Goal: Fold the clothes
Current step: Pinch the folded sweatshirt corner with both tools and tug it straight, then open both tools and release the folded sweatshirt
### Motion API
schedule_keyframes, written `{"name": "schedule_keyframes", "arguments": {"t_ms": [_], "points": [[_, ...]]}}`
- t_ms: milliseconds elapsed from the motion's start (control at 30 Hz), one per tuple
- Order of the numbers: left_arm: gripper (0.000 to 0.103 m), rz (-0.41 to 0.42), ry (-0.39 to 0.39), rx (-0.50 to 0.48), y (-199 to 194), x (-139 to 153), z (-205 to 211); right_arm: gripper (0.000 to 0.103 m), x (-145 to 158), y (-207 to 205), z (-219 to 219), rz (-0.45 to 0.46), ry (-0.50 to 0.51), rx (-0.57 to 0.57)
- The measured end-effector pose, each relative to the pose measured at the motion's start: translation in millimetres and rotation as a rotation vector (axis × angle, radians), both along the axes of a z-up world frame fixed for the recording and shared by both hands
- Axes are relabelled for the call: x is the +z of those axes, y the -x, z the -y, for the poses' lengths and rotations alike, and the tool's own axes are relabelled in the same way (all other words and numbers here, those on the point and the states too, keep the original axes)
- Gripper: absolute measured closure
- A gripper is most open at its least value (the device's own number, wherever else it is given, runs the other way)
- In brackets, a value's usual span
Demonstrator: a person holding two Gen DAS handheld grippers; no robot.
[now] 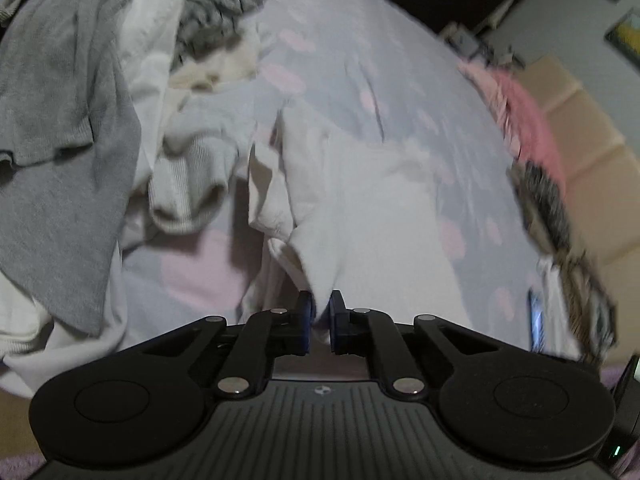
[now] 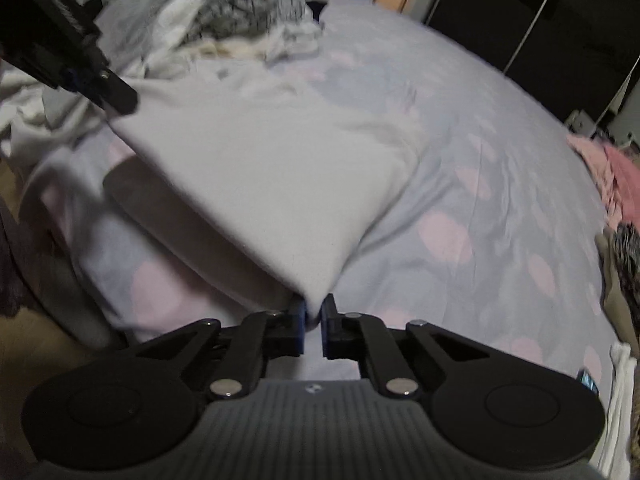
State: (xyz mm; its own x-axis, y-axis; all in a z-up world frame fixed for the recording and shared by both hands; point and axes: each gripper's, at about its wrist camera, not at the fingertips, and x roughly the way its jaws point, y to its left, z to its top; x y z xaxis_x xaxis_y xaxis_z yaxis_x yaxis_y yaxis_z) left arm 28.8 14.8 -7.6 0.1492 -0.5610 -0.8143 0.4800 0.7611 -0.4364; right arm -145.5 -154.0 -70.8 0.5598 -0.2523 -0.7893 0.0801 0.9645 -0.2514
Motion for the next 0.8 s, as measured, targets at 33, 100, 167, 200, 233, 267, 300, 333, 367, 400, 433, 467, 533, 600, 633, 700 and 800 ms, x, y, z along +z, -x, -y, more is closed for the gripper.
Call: {"name": "schedule_keyframes", "arguments": {"t_ms": [33,100,167,200,233,267,300,333,367,400,433,467,533,600,633,700,800], "points": [[0.097,0.0,-0.04,-0.013,1.3,-5.8,4.7,0.095,-5.1,-1.6,0.3,-0.024,0.0,-0.003],[0.097,0.001,-0.121,-0.039,4.0,-17.5,14.2,0.096,-14.1,-5.4,0.1,-0.063,0.003,-0.004],[0.097,0.014,-0.167,-0.037,1.4,-26.5,19.0,0.096,-21.8,-7.7,-0.6,-0.073,0.0,0.004],[0.096,0.009,-0.173,-0.028,-1.0,-30.4,19.6,0.095,-24.2,-7.9,-1.5,-0.075,-0.004,0.012],[0.096,0.007,-0.175,-0.02,-2.6,-31.6,19.3,0.095,-26.6,-8.1,-2.4,-0.078,-0.007,0.02],[0.094,0.005,-0.175,-0.012,-4.0,-32.2,18.8,0.095,-28.5,-8.1,-3.4,-0.08,-0.008,0.028],[0.09,0.007,-0.175,-0.011,-4.4,-30.8,17.8,0.095,-28.5,-7.6,-4.1,-0.086,-0.003,0.035],[0.088,0.021,-0.18,-0.013,-3.2,-28.4,17.8,0.094,-27.8,-7.3,-3.2,-0.094,-0.007,0.035],[0.08,0.037,-0.185,-0.016,-1.8,-25.9,18.0,0.093,-26.2,-5.9,-1.0,-0.096,-0.025,0.03],[0.071,0.053,-0.191,-0.019,-0.3,-23.3,18.2,0.091,-24.2,-4.4,1.3,-0.094,-0.045,0.026],[0.066,0.076,-0.188,-0.024,1.1,-19.8,19.1,0.085,-20.3,-2.3,4.1,-0.077,-0.073,0.023],[0.058,0.099,-0.182,-0.029,2.5,-16.1,20.1,0.078,-14.7,0.5,6.3,-0.045,-0.101,0.028],[0.055,0.144,-0.164,-0.037,5.9,-7.3,21.4,0.065,-2.9,6.3,9.4,0.031,-0.153,0.041],[0.048,0.186,-0.13,-0.03,9.4,2.6,21.0,0.056,8.6,11.7,12.0,0.111,-0.198,0.056],[0.045,0.207,-0.11,-0.023,9.8,5.9,21.2,0.048,11.4,12.7,13.9,0.139,-0.211,0.056],[0.041,0.233,-0.085,-0.018,8.7,8.4,24.5,0.042,16.4,14.1,17.8,0.191,-0.234,0.054],[0.041,0.225,-0.09,-0.008,3.5,-1.1,31.3,0.037,13.1,5.3,26.2,0.195,-0.23,-0.006]]}}
